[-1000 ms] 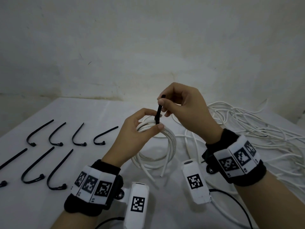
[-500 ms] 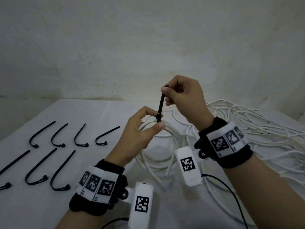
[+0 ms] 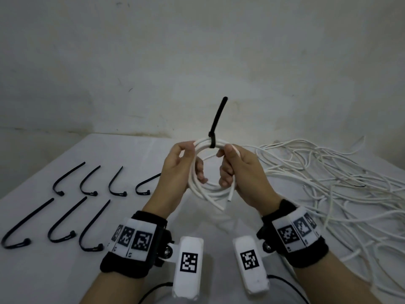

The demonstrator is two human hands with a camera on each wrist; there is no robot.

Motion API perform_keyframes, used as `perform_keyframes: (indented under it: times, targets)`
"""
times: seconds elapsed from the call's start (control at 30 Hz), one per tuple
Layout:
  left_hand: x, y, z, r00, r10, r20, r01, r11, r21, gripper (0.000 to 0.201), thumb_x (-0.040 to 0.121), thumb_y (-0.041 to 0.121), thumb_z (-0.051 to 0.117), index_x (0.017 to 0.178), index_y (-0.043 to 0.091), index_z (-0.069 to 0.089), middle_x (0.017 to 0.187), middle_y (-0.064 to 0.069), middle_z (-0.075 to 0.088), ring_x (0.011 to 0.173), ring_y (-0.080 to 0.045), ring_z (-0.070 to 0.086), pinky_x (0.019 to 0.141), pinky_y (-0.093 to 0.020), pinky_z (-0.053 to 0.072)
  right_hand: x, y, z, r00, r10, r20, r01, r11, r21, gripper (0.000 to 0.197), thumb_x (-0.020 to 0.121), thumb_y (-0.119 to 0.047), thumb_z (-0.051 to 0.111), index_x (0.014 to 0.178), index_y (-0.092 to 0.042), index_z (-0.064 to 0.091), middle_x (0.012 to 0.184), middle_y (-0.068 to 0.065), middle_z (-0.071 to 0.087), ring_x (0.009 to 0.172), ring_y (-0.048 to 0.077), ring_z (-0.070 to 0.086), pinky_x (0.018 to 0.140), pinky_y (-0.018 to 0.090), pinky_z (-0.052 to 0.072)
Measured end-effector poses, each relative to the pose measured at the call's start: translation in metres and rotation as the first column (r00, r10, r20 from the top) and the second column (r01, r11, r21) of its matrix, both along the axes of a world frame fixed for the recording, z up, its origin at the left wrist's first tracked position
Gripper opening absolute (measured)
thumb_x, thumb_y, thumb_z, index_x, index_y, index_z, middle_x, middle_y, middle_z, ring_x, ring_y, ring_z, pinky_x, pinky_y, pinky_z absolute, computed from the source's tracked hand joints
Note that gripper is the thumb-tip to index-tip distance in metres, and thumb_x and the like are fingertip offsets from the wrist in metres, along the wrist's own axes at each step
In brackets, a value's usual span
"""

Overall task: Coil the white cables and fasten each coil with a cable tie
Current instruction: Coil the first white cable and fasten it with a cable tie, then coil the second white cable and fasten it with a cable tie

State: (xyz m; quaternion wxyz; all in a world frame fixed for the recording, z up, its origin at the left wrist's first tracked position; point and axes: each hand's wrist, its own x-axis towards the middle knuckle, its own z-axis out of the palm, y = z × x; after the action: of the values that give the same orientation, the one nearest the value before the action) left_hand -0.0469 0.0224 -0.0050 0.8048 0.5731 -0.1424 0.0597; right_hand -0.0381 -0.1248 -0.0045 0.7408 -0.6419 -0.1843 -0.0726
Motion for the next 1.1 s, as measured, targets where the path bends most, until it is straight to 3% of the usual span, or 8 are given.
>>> perform_keyframes:
  times: [0.2, 0.37, 0.47, 0.63, 0.73, 0.93, 1.0, 1.1]
  targets:
    - [0.006, -0.002, 0.007, 0.996, 0.088, -0.008, -0.088, 0.996, 0.004, 0.042, 0.098, 0.043, 0.030, 0.084, 0.009, 0.050, 0.046, 0.009, 0.031, 0.040, -0.006, 0.033, 0.049, -0.022, 0.045, 0.011, 0.020, 0.009, 0.997, -0.079, 0.019, 0.077, 0.994, 0.083, 0.029, 0.096, -0.030, 0.047, 0.080, -0.008, 0.055, 0.047, -0.002, 0.033, 0.037, 0.012, 0.034, 0.040, 0.022, 0.033]
    - [0.020, 0.016, 0.015, 0.991, 0.137, 0.006, -0.137, 0.987, 0.084, 0.021, 0.101, 0.026, 0.039, 0.113, 0.014, 0.049, 0.066, 0.000, 0.048, 0.055, -0.008, 0.051, 0.063, -0.029, 0.052, 0.030, 0.040, 0.017, 0.991, -0.134, -0.017, 0.135, 0.973, 0.187, 0.031, 0.099, -0.031, 0.045, 0.083, -0.006, 0.054, 0.046, -0.003, 0.029, 0.038, 0.011, 0.030, 0.038, 0.020, 0.032]
    - [0.035, 0.030, 0.011, 0.973, 0.223, 0.053, -0.229, 0.953, 0.196, 0.016, 0.102, 0.015, 0.034, 0.113, 0.020, 0.043, 0.075, -0.001, 0.047, 0.060, -0.009, 0.051, 0.068, -0.035, 0.054, 0.044, 0.054, 0.014, 0.993, -0.112, -0.041, 0.117, 0.979, 0.169, 0.035, 0.100, -0.034, 0.041, 0.089, -0.005, 0.058, 0.051, 0.000, 0.033, 0.042, 0.012, 0.035, 0.041, 0.024, 0.037]
    - [0.086, 0.078, 0.019, 0.945, 0.325, -0.043, -0.311, 0.931, 0.190, 0.017, 0.101, 0.006, 0.027, 0.109, 0.015, 0.039, 0.076, -0.003, 0.042, 0.055, -0.011, 0.044, 0.050, -0.025, 0.053, 0.074, 0.061, -0.016, 0.976, -0.114, -0.187, 0.135, 0.985, 0.107, 0.039, 0.102, -0.029, 0.035, 0.091, -0.007, 0.065, 0.065, 0.003, 0.056, 0.060, 0.014, 0.057, 0.061, 0.025, 0.052]
    - [0.128, 0.122, 0.025, 0.920, 0.381, -0.086, -0.347, 0.898, 0.271, 0.016, 0.101, 0.005, 0.025, 0.111, 0.013, 0.035, 0.075, -0.002, 0.043, 0.056, -0.011, 0.043, 0.046, -0.023, 0.051, 0.092, 0.054, -0.046, 0.970, -0.222, -0.096, 0.199, 0.959, -0.203, 0.022, 0.098, -0.013, 0.046, 0.092, -0.012, 0.067, 0.080, 0.002, 0.064, 0.078, 0.016, 0.060, 0.070, 0.020, 0.050]
    - [0.213, 0.213, 0.010, 0.798, 0.578, -0.170, -0.400, 0.719, 0.568, 0.024, 0.095, -0.002, 0.030, 0.110, 0.008, 0.046, 0.074, -0.008, 0.048, 0.058, -0.016, 0.046, 0.043, -0.027, 0.047, 0.114, 0.042, -0.077, 0.959, -0.211, 0.187, 0.282, 0.696, -0.660, 0.016, 0.091, -0.012, 0.058, 0.104, -0.017, 0.065, 0.106, -0.010, 0.059, 0.094, -0.005, 0.053, 0.077, -0.003, 0.031]
    - [0.235, 0.239, -0.002, 0.754, 0.631, -0.181, -0.383, 0.647, 0.660, 0.031, 0.095, 0.001, 0.033, 0.124, 0.002, 0.045, 0.075, -0.009, 0.050, 0.059, -0.018, 0.049, 0.049, -0.030, 0.046, 0.119, 0.040, -0.087, 0.967, -0.188, 0.172, 0.252, 0.609, -0.752, 0.023, 0.090, -0.010, 0.059, 0.113, -0.014, 0.063, 0.113, -0.008, 0.051, 0.107, 0.004, 0.048, 0.085, 0.002, 0.026]
    - [0.259, 0.266, -0.022, 0.722, 0.663, -0.197, -0.339, 0.588, 0.734, 0.039, 0.095, 0.001, 0.039, 0.134, -0.004, 0.039, 0.072, -0.004, 0.046, 0.059, -0.019, 0.049, 0.049, -0.028, 0.041, 0.123, 0.039, -0.094, 0.973, -0.181, 0.141, 0.218, 0.533, -0.818, 0.024, 0.090, -0.014, 0.061, 0.111, -0.025, 0.060, 0.119, -0.010, 0.045, 0.116, 0.005, 0.040, 0.105, 0.025, 0.027]
